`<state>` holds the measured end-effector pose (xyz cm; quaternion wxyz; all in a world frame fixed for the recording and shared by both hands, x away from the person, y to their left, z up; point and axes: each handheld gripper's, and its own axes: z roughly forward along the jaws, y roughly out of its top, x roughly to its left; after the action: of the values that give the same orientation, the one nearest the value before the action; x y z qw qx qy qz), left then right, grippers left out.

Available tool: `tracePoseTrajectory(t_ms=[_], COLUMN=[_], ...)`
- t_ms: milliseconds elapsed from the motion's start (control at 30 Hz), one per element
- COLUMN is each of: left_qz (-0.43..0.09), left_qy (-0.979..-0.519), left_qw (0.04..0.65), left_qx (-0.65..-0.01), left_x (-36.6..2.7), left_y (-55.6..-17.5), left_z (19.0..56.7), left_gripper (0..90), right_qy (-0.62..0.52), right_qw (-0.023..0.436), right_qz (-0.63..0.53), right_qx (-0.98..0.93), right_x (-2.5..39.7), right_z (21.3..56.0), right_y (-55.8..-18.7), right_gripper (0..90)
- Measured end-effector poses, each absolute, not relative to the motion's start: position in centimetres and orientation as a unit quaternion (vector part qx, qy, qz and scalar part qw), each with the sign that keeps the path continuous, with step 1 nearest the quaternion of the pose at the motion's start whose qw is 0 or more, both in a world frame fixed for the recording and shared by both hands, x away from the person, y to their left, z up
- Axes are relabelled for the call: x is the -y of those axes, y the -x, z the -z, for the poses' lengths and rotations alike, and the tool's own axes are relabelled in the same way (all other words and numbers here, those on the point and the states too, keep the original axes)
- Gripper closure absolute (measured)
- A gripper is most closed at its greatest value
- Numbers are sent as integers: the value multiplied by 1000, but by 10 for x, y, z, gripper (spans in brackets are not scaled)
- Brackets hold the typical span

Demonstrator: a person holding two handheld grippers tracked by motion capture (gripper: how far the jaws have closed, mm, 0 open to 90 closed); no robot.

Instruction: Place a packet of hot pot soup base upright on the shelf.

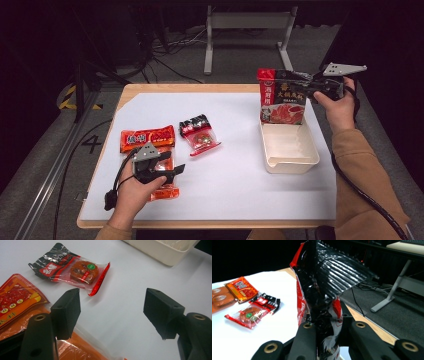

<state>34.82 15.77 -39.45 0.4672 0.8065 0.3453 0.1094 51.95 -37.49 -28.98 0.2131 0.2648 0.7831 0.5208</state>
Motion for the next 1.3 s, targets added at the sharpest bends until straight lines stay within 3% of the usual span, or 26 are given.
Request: tracePoseTrajectory(t_ms=[633, 1300], left_qz=[-105, -99], left_qy=[-809, -815], left_qw=[469, 473], left_qx=[-339, -320], left_x=[-155, -145], left_y=[-352, -358], left_z=[393, 390], left_gripper=[306, 305], right_qy=[-294, -332], right_qw=[188, 215], right_qz=[-513, -507], right_qx=[-784, -766], right_x=[371, 386], right_z=[317, 333], right_y=[-516, -500], right_gripper=[791, 803])
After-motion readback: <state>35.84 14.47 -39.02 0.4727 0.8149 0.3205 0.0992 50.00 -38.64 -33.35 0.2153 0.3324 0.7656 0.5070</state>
